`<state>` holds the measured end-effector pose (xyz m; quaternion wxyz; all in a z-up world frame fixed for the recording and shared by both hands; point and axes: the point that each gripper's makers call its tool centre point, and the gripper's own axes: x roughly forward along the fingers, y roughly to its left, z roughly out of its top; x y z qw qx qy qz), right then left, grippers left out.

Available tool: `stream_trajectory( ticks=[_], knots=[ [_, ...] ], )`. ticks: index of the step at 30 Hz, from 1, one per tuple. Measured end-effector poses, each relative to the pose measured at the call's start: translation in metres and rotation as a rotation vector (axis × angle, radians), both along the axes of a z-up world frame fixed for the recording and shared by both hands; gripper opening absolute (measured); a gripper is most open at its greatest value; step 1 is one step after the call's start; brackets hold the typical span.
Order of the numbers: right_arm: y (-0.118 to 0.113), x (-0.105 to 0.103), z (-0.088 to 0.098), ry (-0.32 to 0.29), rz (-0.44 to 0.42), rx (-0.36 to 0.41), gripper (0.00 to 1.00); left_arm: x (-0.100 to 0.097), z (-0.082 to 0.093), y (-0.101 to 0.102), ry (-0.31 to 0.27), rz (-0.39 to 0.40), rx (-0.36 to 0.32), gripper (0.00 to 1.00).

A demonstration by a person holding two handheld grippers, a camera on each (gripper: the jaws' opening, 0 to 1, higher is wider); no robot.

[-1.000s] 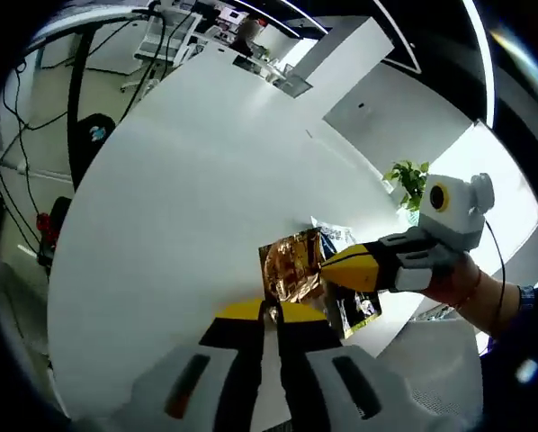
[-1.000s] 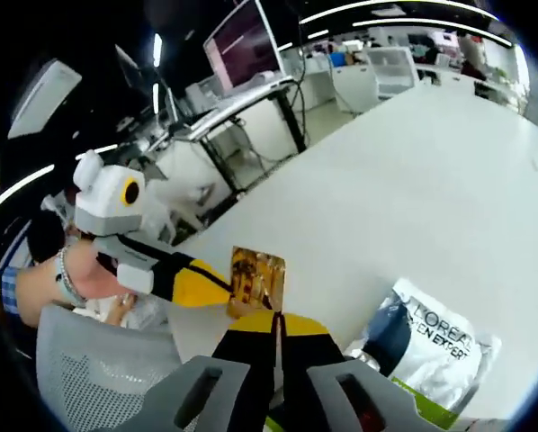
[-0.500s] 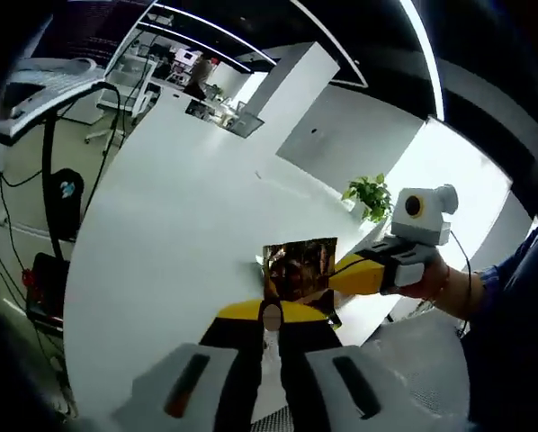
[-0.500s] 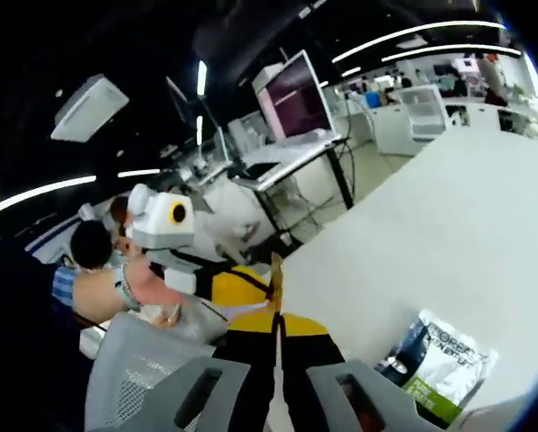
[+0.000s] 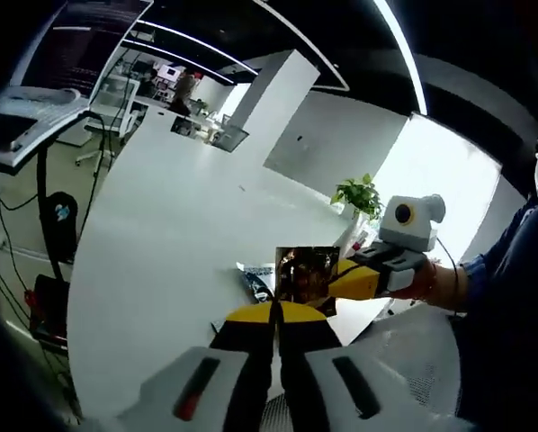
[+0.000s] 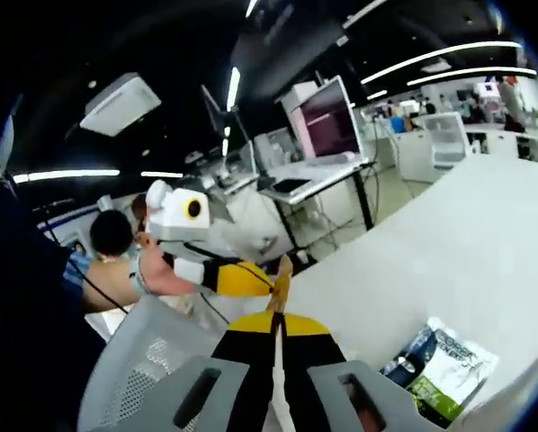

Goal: Arrange the skincare products in the storage area until every visible bottle or jar stands upright without overlapping.

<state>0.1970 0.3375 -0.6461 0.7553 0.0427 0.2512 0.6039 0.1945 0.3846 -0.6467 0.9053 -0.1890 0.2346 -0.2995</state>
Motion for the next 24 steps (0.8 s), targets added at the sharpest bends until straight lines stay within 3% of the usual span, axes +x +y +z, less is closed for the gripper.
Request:
stream_trajectory(
  ticks=[5,9,13,19,21,24],
  knots=[
    [0.007,0.008,0.011,-0.002,0.01,0.029,0.1,-0.004,0.016,0.008,-0.061,0.03,-0.002,0.0],
    [0.013,0.013,0.017,-0.081,0.035,0.004,0.11,-0.002,0.013,0.016,-0.063,0.046,0.026,0.0],
    [0.016,0.016,0.02,-0.114,0.041,-0.006,0.14,-0.001,0.013,0.022,-0.066,0.057,0.047,0.0],
    [0.016,0.031,0.027,-0.185,0.009,-0.029,0.15,0.004,0.013,0.025,-0.072,0.011,0.169,0.0],
    [0.016,0.03,0.029,-0.201,0.01,-0.031,0.16,0.004,0.015,0.022,-0.078,-0.005,0.175,0.0],
    [0.016,0.03,0.03,-0.233,0.016,-0.045,0.17,0.006,0.013,0.02,-0.087,-0.042,0.239,0.0]
  ],
)
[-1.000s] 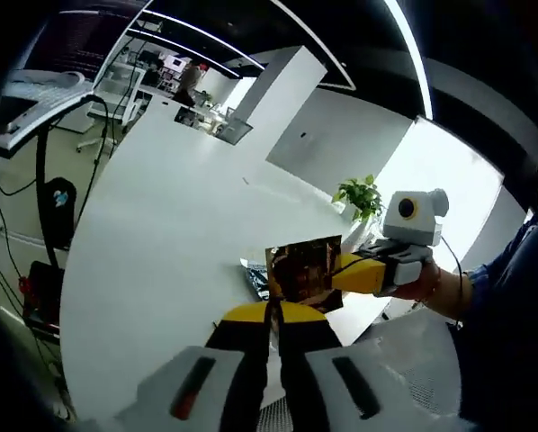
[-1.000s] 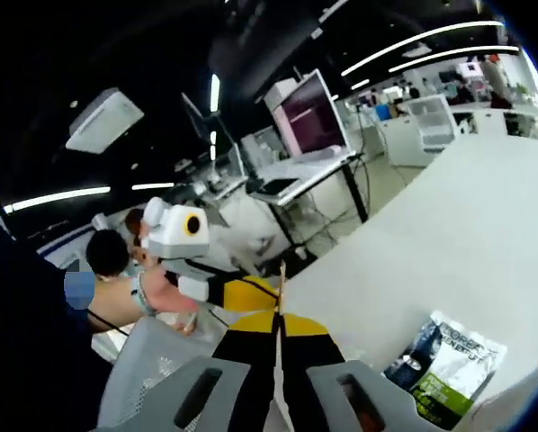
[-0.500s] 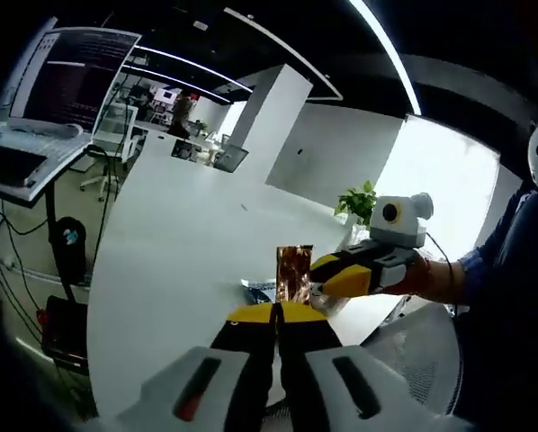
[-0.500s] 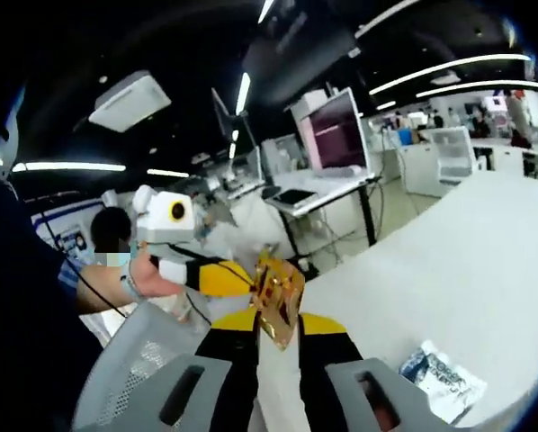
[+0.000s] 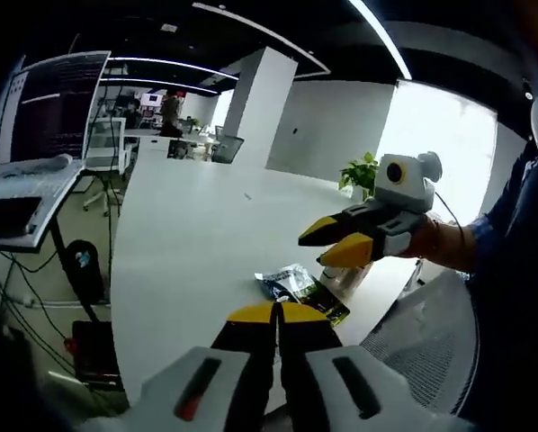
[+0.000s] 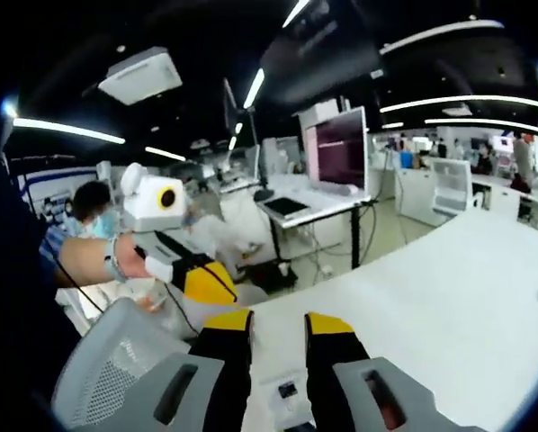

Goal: Arrange the skincare products in the storage area until every visible bottle or jar stands upright without overlapping.

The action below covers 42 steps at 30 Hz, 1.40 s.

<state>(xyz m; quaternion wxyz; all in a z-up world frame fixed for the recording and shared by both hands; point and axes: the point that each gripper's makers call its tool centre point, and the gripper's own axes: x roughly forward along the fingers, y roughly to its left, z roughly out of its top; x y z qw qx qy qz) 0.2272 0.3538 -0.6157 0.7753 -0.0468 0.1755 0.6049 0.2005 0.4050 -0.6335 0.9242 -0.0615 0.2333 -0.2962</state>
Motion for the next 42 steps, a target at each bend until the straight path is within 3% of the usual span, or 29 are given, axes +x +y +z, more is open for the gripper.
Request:
stream_trajectory(
  ticks=[3,5,7,10,13,18,22,24,26,29,31,35,37,39,42],
  knots=[
    [0.004,0.0,0.0,-0.012,0.009,-0.002,0.17,0.003,-0.004,-0.002,0.006,-0.019,0.031,0.0],
    [0.008,0.0,-0.004,-0.019,0.016,-0.022,0.17,0.003,-0.015,-0.002,0.032,-0.039,0.093,0.0],
    [0.011,-0.002,-0.009,-0.018,0.019,-0.035,0.17,0.006,-0.025,0.008,0.031,0.013,0.149,0.0],
    [0.013,-0.009,-0.027,-0.016,0.027,-0.09,0.18,-0.003,-0.039,0.024,0.103,0.139,0.043,0.0],
    [0.014,-0.016,-0.042,-0.02,0.047,-0.131,0.19,-0.018,-0.055,0.04,0.155,0.222,0.001,0.0],
    [0.025,-0.024,-0.062,-0.007,0.087,-0.181,0.21,-0.041,-0.09,0.071,0.269,0.353,0.046,0.0],
    [0.042,-0.03,-0.076,0.007,0.135,-0.227,0.22,-0.049,-0.099,0.089,0.304,0.445,0.038,0.01],
    [0.051,-0.033,-0.084,0.02,0.151,-0.243,0.22,-0.055,-0.111,0.102,0.349,0.49,0.094,0.07],
    [0.06,-0.034,-0.092,0.036,0.155,-0.258,0.21,-0.056,-0.117,0.107,0.359,0.499,0.13,0.11],
    [0.073,-0.042,-0.105,0.088,0.176,-0.279,0.21,-0.053,-0.12,0.107,0.357,0.507,0.093,0.14],
    [0.082,-0.042,-0.115,0.125,0.171,-0.296,0.23,-0.052,-0.127,0.103,0.401,0.5,0.055,0.15],
    [0.099,-0.044,-0.125,0.185,0.161,-0.305,0.22,-0.05,-0.133,0.106,0.403,0.504,0.072,0.19],
    [0.103,-0.045,-0.13,0.181,0.162,-0.321,0.22,-0.052,-0.136,0.106,0.42,0.5,0.078,0.19],
    [0.103,-0.046,-0.138,0.158,0.181,-0.363,0.21,-0.052,-0.136,0.107,0.396,0.481,0.099,0.17],
    [0.102,-0.044,-0.148,0.081,0.223,-0.447,0.2,-0.05,-0.136,0.105,0.376,0.433,0.118,0.16]
  ],
)
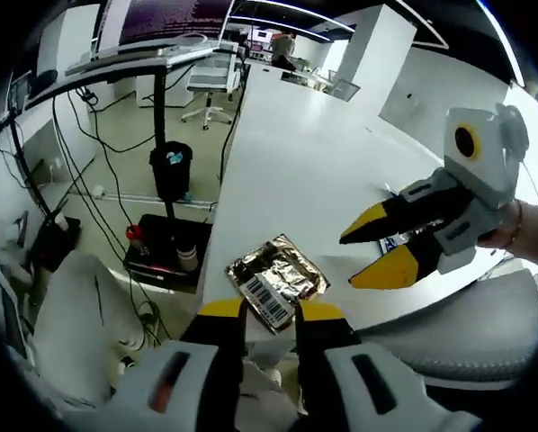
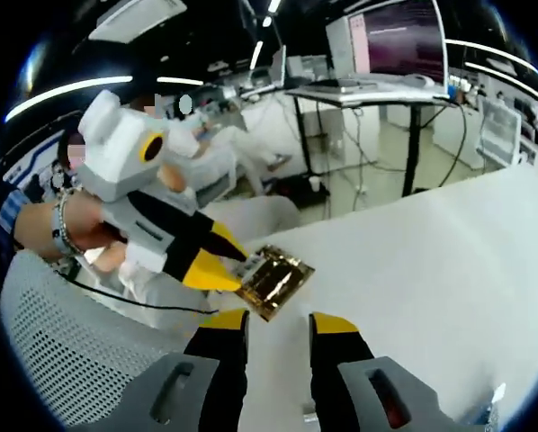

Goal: Arrange the skincare products in the storage area until every visible bottle or jar stands upright without overlapping.

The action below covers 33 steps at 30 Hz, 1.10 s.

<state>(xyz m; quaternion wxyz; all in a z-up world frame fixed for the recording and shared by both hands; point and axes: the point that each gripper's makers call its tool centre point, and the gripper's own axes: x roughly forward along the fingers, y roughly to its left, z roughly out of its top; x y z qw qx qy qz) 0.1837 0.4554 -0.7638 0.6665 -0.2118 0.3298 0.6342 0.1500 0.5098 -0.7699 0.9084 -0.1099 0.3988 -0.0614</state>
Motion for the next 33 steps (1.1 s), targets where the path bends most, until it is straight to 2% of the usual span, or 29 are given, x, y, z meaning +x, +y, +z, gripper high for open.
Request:
stream_trajectory(
  ticks=[2,4,5,8,9,10,12,14,16,17,19,21,25,27,30,32,33],
  knots=[
    [-0.002,0.002,-0.002,-0.052,0.037,-0.054,0.19,0.0,0.0,-0.006,-0.008,-0.055,0.002,0.16],
    [-0.004,0.004,-0.005,-0.114,0.109,-0.129,0.18,0.001,0.001,-0.009,-0.013,-0.068,0.003,0.16],
    [-0.008,0.007,-0.009,-0.156,0.152,-0.208,0.19,0.001,0.002,-0.012,-0.02,-0.091,0.002,0.16],
    [-0.016,0.016,-0.016,-0.265,0.261,-0.343,0.15,0.002,0.003,-0.016,-0.028,-0.115,-0.004,0.15],
    [-0.007,0.011,-0.012,-0.223,0.243,-0.287,0.13,0.002,0.004,-0.018,-0.032,-0.125,-0.002,0.15],
    [-0.013,0.014,-0.014,-0.236,0.277,-0.353,0.12,0.003,0.003,-0.02,-0.033,-0.135,0.002,0.15],
    [-0.009,0.01,-0.016,-0.198,0.299,-0.37,0.09,0.005,0.002,-0.02,-0.038,-0.149,0.004,0.15],
    [-0.012,0.003,-0.017,-0.17,0.364,-0.41,0.02,0.006,0.002,-0.021,-0.038,-0.16,0.009,0.14],
    [-0.009,0.003,-0.017,-0.188,0.381,-0.418,0.0,0.007,0.002,-0.021,-0.036,-0.167,0.014,0.14],
    [-0.008,0.003,-0.017,-0.179,0.374,-0.417,0.0,0.008,0.002,-0.021,-0.037,-0.169,0.016,0.14],
    [-0.008,0.004,-0.018,-0.097,0.289,-0.436,0.0,0.008,0.001,-0.02,-0.036,-0.172,0.023,0.14],
    [-0.007,0.004,-0.019,-0.065,0.283,-0.439,0.0,0.008,0.001,-0.019,-0.038,-0.176,0.028,0.15],
    [-0.007,0.003,-0.019,-0.061,0.263,-0.448,0.0,0.009,0.0,-0.017,-0.035,-0.183,0.021,0.14],
    [-0.008,0.003,-0.018,-0.062,0.251,-0.442,0.0,0.01,0.001,-0.017,-0.045,-0.168,-0.016,0.15],
    [-0.009,0.002,-0.018,-0.076,0.247,-0.401,0.0,0.012,0.005,-0.022,-0.067,-0.118,-0.118,0.19],
    [-0.009,0.002,-0.018,-0.097,0.264,-0.385,0.0,0.016,0.011,-0.021,-0.105,-0.082,-0.174,0.19],
    [-0.009,0.002,-0.018,-0.098,0.264,-0.383,0.0,0.019,0.017,-0.019,-0.124,-0.044,-0.227,0.18]
  ],
)
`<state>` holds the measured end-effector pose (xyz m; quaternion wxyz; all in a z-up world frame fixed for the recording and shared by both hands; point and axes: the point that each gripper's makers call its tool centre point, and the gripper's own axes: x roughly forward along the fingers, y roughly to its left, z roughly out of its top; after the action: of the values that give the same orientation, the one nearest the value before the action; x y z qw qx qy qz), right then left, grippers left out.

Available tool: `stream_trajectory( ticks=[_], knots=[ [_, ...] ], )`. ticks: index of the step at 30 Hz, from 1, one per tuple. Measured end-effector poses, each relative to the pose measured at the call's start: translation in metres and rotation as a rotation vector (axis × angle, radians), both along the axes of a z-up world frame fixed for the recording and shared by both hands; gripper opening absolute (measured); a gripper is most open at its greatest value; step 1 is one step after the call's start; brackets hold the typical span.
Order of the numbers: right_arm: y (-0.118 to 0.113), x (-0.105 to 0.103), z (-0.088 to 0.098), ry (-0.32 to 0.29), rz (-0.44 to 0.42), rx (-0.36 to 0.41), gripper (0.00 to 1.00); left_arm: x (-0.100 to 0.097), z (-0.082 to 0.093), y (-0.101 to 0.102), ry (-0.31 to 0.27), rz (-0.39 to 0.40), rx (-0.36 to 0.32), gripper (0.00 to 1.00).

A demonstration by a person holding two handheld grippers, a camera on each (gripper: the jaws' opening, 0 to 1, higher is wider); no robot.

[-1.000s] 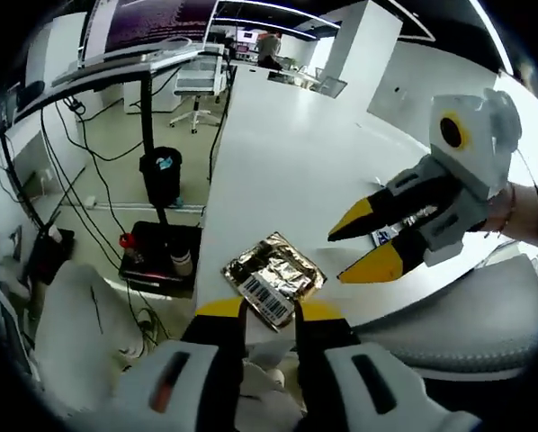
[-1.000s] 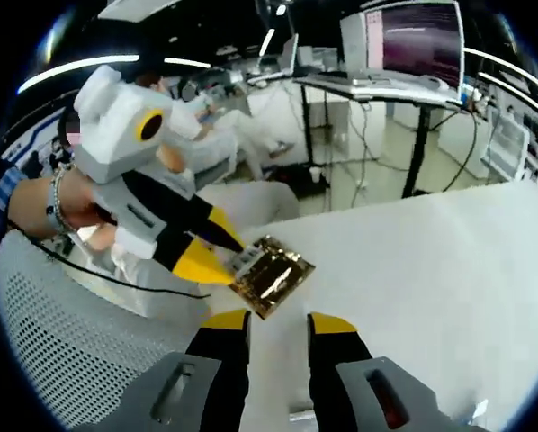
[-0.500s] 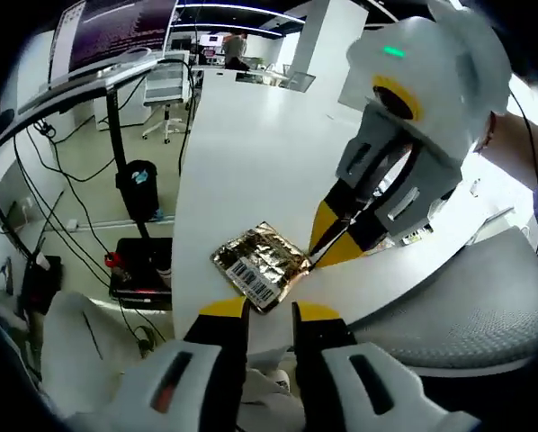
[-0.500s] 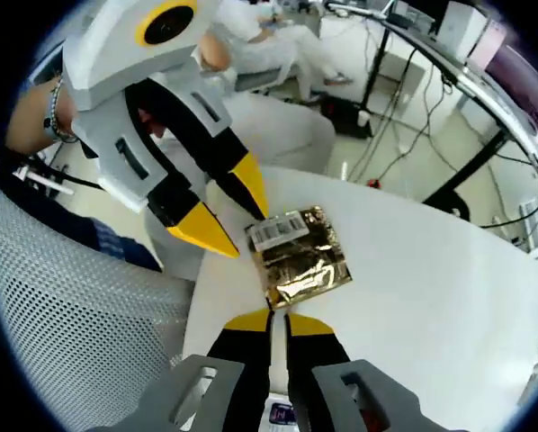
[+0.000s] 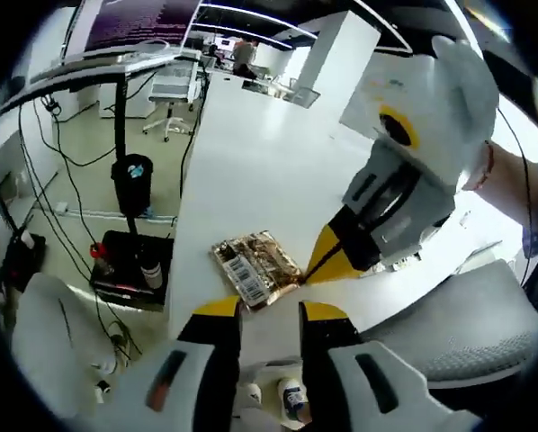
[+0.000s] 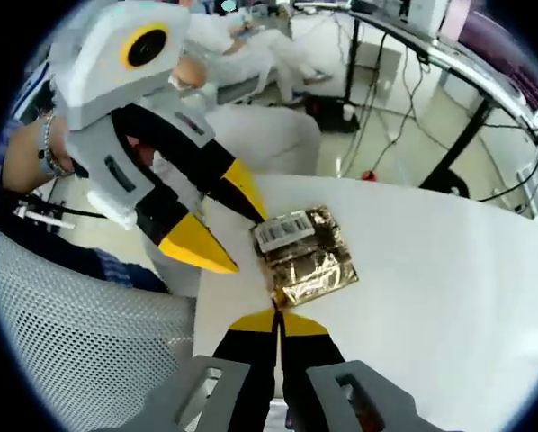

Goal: Arrange the skincare products in the storage area until every visible bottle or jar stands upright without overlapping.

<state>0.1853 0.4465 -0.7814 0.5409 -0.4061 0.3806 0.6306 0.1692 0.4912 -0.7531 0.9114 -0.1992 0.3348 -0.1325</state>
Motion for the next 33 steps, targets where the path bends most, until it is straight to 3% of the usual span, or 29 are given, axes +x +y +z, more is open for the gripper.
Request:
stream_trajectory(
  ticks=[3,7,10,15,18,21,26,29,33],
  knots=[
    [0.001,0.001,0.0,0.005,-0.016,0.008,0.0,0.003,0.015,-0.006,-0.006,0.021,-0.131,0.04],
    [0.001,0.0,0.0,0.01,-0.037,0.055,0.0,0.007,0.01,-0.009,-0.003,-0.024,-0.034,0.04],
    [0.001,-0.001,0.001,0.003,-0.035,0.072,0.0,0.013,0.012,-0.015,-0.007,-0.027,-0.016,0.02],
    [0.002,-0.001,0.001,-0.023,-0.026,0.083,0.0,0.022,0.013,-0.022,0.005,-0.034,-0.021,0.0],
    [0.002,-0.001,0.001,-0.025,-0.027,0.087,0.0,0.024,0.01,-0.022,0.044,-0.004,-0.037,0.0],
    [0.001,-0.001,0.001,-0.026,-0.035,0.097,0.0,0.027,0.011,-0.019,0.04,0.034,-0.047,0.0],
    [-0.004,-0.002,0.001,0.016,-0.094,0.118,0.0,0.028,0.019,-0.014,-0.048,-0.034,0.163,0.0],
    [-0.016,-0.012,0.003,0.148,-0.168,0.104,0.0,0.026,0.025,-0.017,-0.111,-0.115,0.28,0.0],
    [-0.019,-0.014,0.028,0.398,-0.37,0.243,0.02,0.02,0.025,-0.023,-0.185,-0.274,0.508,0.0]
  ],
)
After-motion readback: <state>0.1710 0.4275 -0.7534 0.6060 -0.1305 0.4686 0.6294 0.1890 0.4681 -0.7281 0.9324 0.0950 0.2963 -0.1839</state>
